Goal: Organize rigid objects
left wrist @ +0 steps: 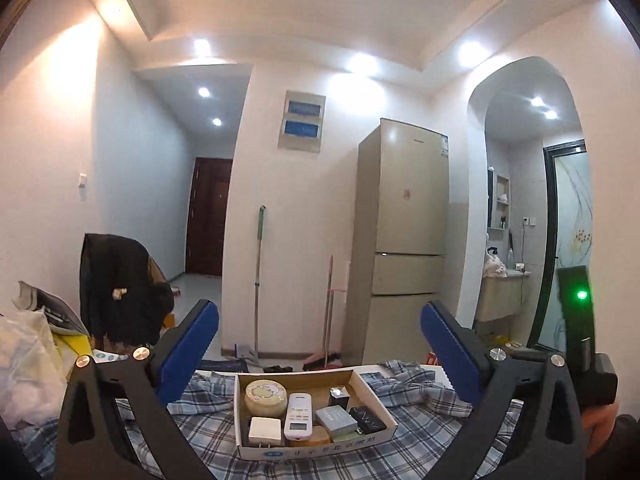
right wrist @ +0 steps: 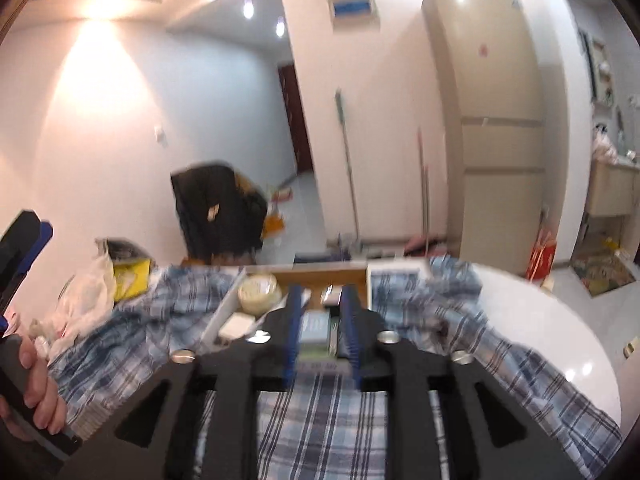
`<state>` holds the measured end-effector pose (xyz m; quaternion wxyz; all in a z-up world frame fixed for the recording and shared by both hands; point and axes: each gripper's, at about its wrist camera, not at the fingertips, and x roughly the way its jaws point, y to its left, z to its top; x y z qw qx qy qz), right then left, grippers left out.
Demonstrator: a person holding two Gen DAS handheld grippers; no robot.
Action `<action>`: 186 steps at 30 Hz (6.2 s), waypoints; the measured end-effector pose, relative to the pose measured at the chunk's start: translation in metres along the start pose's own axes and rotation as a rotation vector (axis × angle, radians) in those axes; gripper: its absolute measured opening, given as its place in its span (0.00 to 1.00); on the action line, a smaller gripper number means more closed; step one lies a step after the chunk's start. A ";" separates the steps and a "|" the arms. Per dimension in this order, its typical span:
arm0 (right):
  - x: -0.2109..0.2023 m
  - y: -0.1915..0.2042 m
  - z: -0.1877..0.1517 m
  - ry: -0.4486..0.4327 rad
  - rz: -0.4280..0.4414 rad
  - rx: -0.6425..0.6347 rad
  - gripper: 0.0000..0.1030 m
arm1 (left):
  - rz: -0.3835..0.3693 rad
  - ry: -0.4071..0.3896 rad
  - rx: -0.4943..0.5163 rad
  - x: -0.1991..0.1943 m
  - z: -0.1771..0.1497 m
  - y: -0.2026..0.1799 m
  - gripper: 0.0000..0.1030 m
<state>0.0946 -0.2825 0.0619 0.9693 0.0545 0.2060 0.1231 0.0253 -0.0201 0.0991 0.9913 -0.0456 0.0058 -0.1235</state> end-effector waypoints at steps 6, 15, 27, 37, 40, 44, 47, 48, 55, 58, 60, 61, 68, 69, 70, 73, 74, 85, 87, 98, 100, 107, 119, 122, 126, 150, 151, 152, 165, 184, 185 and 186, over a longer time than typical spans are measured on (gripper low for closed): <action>-0.039 0.006 -0.007 -0.271 -0.106 -0.032 0.88 | 0.027 0.006 0.043 -0.007 -0.008 0.002 1.00; -0.043 0.005 -0.025 -0.398 -0.106 -0.049 1.00 | 0.016 -0.010 0.055 -0.009 -0.030 0.005 1.00; -0.034 0.007 -0.055 -0.415 -0.112 -0.096 1.00 | 0.097 -0.017 0.067 -0.002 -0.078 0.006 1.00; -0.013 0.016 -0.079 -0.397 -0.156 -0.136 1.00 | 0.115 0.040 0.085 0.009 -0.097 0.003 1.00; -0.006 0.019 -0.080 -0.361 -0.173 -0.147 1.00 | 0.120 0.030 0.108 0.007 -0.098 -0.001 1.00; -0.008 0.017 -0.081 -0.363 -0.177 -0.138 1.00 | 0.175 0.011 0.130 0.002 -0.098 -0.005 1.00; -0.012 0.016 -0.081 -0.377 -0.169 -0.139 1.00 | 0.164 -0.004 0.120 0.000 -0.098 -0.002 1.00; -0.012 0.017 -0.081 -0.380 -0.167 -0.142 1.00 | 0.165 -0.004 0.116 0.000 -0.098 -0.001 1.00; -0.011 0.019 -0.081 -0.384 -0.172 -0.147 1.00 | 0.165 -0.007 0.116 -0.001 -0.097 0.000 1.00; -0.011 0.019 -0.081 -0.383 -0.173 -0.146 1.00 | 0.165 -0.008 0.117 -0.002 -0.097 0.000 1.00; -0.011 0.019 -0.081 -0.383 -0.173 -0.146 1.00 | 0.165 -0.006 0.115 -0.001 -0.097 0.000 1.00; -0.011 0.019 -0.081 -0.384 -0.172 -0.145 1.00 | 0.166 -0.004 0.115 -0.001 -0.097 0.000 1.00; -0.011 0.020 -0.080 -0.386 -0.174 -0.147 1.00 | 0.174 -0.029 0.121 -0.008 -0.094 -0.005 1.00; -0.011 0.020 -0.080 -0.385 -0.174 -0.147 1.00 | 0.175 -0.028 0.123 -0.008 -0.094 -0.005 1.00; -0.010 0.020 -0.080 -0.383 -0.174 -0.145 1.00 | 0.177 -0.026 0.124 -0.008 -0.093 -0.005 1.00; -0.009 0.019 -0.080 -0.376 -0.176 -0.139 1.00 | 0.181 -0.017 0.117 -0.006 -0.093 -0.004 1.00; -0.009 0.019 -0.080 -0.374 -0.176 -0.137 1.00 | 0.181 -0.015 0.112 -0.005 -0.093 -0.004 1.00; -0.009 0.018 -0.080 -0.377 -0.177 -0.138 1.00 | 0.182 -0.012 0.105 -0.004 -0.094 -0.001 1.00; -0.009 0.018 -0.080 -0.377 -0.177 -0.139 1.00 | 0.182 -0.011 0.103 -0.003 -0.094 -0.001 1.00; -0.009 0.018 -0.080 -0.377 -0.177 -0.139 1.00 | 0.183 -0.011 0.104 -0.004 -0.094 -0.001 1.00; -0.009 0.018 -0.080 -0.377 -0.177 -0.139 1.00 | 0.183 -0.008 0.103 -0.004 -0.094 -0.001 1.00; -0.009 0.018 -0.080 -0.378 -0.177 -0.139 1.00 | 0.183 -0.010 0.108 -0.002 -0.096 0.000 1.00; -0.009 0.018 -0.080 -0.377 -0.177 -0.140 1.00 | 0.183 -0.010 0.104 -0.003 -0.095 -0.001 1.00; -0.009 0.018 -0.080 -0.377 -0.177 -0.140 1.00 | 0.183 -0.008 0.104 -0.003 -0.096 0.000 1.00; -0.009 0.018 -0.080 -0.378 -0.176 -0.140 1.00 | 0.183 -0.009 0.103 -0.003 -0.096 -0.001 1.00; -0.009 0.018 -0.081 -0.378 -0.176 -0.141 1.00 | 0.177 0.003 0.100 -0.001 -0.098 0.001 1.00; -0.009 0.018 -0.081 -0.377 -0.177 -0.141 1.00 | 0.177 0.002 0.099 -0.001 -0.098 0.001 1.00; -0.009 0.018 -0.081 -0.377 -0.177 -0.141 1.00 | 0.177 0.002 0.100 -0.001 -0.098 0.001 1.00; -0.009 0.018 -0.081 -0.378 -0.177 -0.142 1.00 | 0.177 0.003 0.098 -0.001 -0.098 0.002 1.00; -0.008 0.018 -0.081 -0.378 -0.176 -0.142 1.00 | 0.177 0.004 0.098 -0.001 -0.097 0.002 1.00; -0.009 0.018 -0.081 -0.378 -0.176 -0.142 1.00 | 0.177 0.004 0.098 -0.001 -0.097 0.002 1.00; -0.009 0.018 -0.081 -0.378 -0.177 -0.142 1.00 | 0.177 0.003 0.098 -0.001 -0.097 0.002 1.00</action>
